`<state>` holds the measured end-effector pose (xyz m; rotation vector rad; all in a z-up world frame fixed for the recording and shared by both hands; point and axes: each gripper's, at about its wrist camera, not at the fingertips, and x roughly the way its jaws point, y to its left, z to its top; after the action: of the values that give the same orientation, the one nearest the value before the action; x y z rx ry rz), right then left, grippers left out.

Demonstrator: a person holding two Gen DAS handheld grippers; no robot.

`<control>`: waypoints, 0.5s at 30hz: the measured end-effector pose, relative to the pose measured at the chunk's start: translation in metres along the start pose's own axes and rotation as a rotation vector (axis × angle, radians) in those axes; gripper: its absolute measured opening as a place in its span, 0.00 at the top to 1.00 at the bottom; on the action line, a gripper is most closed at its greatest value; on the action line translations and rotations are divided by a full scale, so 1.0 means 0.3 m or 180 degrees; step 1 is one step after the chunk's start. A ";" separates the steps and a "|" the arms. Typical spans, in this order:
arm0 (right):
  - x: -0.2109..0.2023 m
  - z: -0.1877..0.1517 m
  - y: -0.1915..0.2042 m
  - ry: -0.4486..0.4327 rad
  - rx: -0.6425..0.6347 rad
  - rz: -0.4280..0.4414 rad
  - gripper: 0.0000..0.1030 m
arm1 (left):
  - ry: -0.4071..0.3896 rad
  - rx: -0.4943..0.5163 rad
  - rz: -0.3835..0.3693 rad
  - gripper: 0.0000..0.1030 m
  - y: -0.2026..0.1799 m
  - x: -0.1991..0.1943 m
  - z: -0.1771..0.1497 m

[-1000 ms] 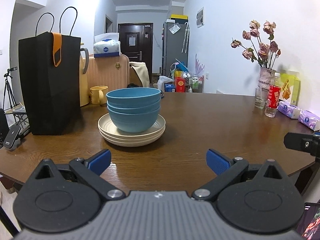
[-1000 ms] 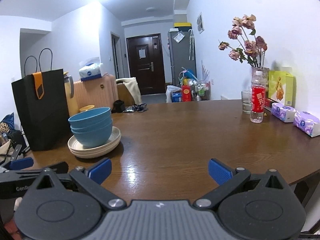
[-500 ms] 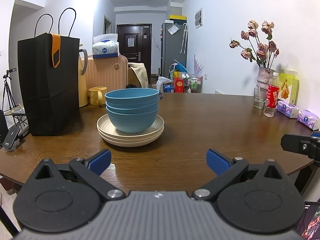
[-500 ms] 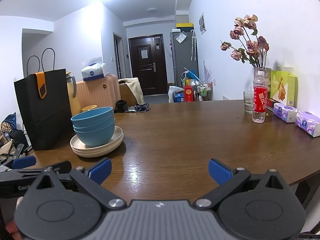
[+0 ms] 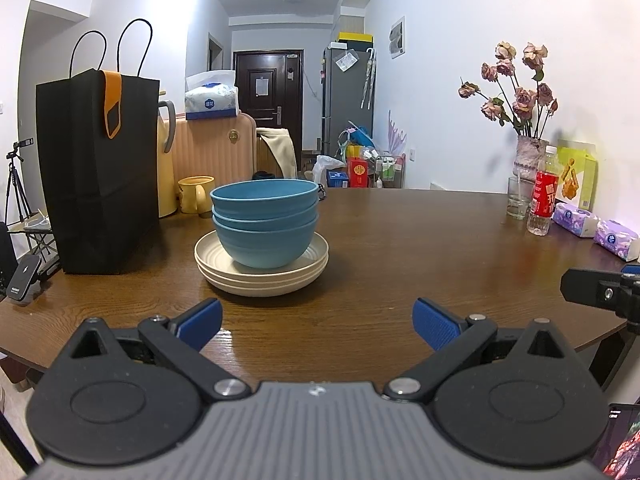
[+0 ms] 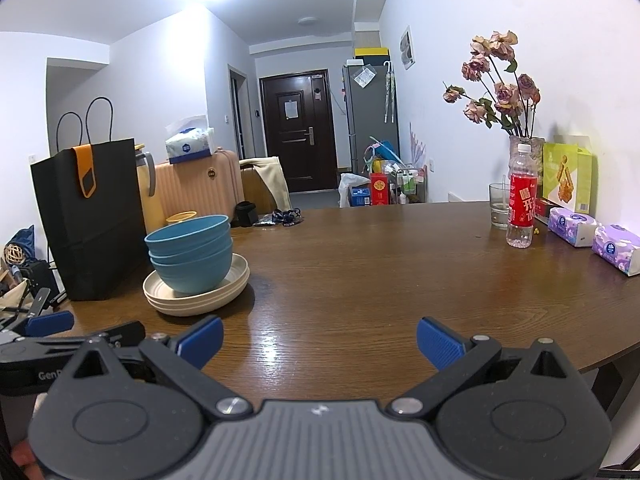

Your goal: Organize plates and bowls

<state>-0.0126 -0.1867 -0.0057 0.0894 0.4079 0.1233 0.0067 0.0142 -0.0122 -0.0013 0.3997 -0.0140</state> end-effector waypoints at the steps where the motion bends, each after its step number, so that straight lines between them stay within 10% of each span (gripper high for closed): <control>1: 0.000 0.000 0.000 0.0001 0.0000 0.0000 0.00 | -0.0001 0.0000 0.0000 0.00 0.001 0.001 0.000; 15: 0.001 -0.001 0.006 0.0009 0.0002 0.0002 0.00 | 0.0004 0.0013 -0.0018 0.00 0.004 0.001 0.006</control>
<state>-0.0127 -0.1850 -0.0059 0.0899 0.4108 0.1240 0.0077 0.0156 -0.0106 0.0016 0.4009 -0.0203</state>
